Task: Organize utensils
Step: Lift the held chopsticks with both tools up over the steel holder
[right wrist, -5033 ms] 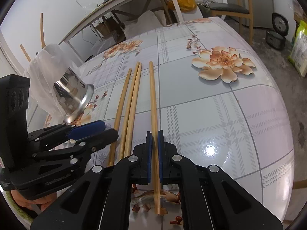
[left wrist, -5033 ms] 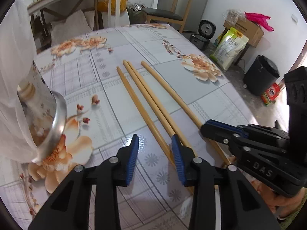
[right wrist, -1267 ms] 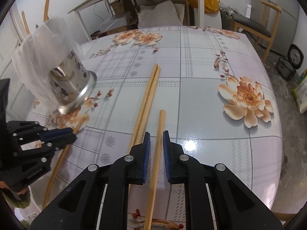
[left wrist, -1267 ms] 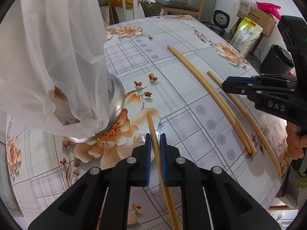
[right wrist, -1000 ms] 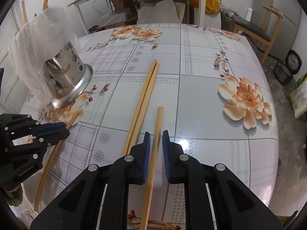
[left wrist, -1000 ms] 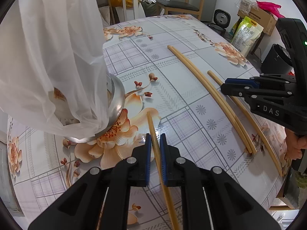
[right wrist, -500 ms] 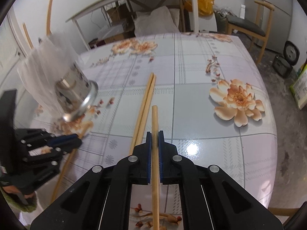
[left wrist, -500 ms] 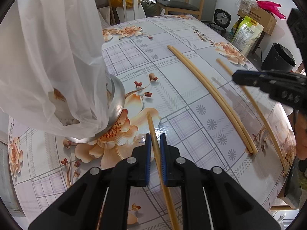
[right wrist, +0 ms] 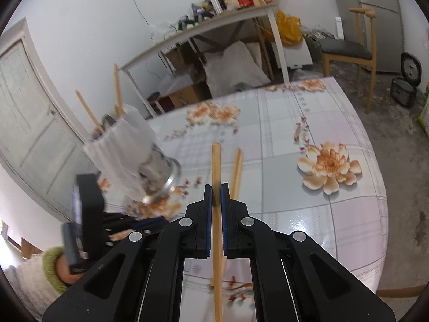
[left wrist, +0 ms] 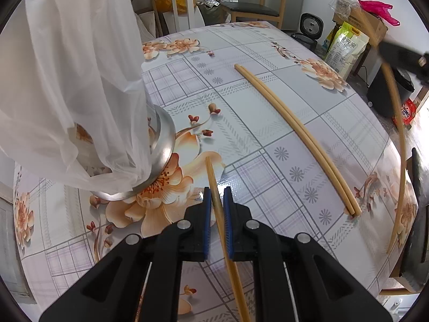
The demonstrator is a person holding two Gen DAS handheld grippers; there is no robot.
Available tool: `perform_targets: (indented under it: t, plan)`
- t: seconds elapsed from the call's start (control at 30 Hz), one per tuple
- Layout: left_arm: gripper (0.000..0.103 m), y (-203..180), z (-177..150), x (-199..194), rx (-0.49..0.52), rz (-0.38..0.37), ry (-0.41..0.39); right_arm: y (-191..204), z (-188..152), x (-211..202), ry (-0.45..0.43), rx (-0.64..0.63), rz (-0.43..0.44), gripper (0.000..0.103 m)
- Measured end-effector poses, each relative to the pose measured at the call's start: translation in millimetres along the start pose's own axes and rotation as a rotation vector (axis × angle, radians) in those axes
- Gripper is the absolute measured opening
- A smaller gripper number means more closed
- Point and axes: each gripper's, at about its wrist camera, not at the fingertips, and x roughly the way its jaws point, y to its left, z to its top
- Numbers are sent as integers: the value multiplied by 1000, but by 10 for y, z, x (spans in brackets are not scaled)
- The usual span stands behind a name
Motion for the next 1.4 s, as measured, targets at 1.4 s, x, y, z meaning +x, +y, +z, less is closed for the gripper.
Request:
perform_targets:
  t: [1.4]
  plan:
    - [6,1084,-33,-2453,-249,-223,-622,313,180,-509,-140,-19,104,4]
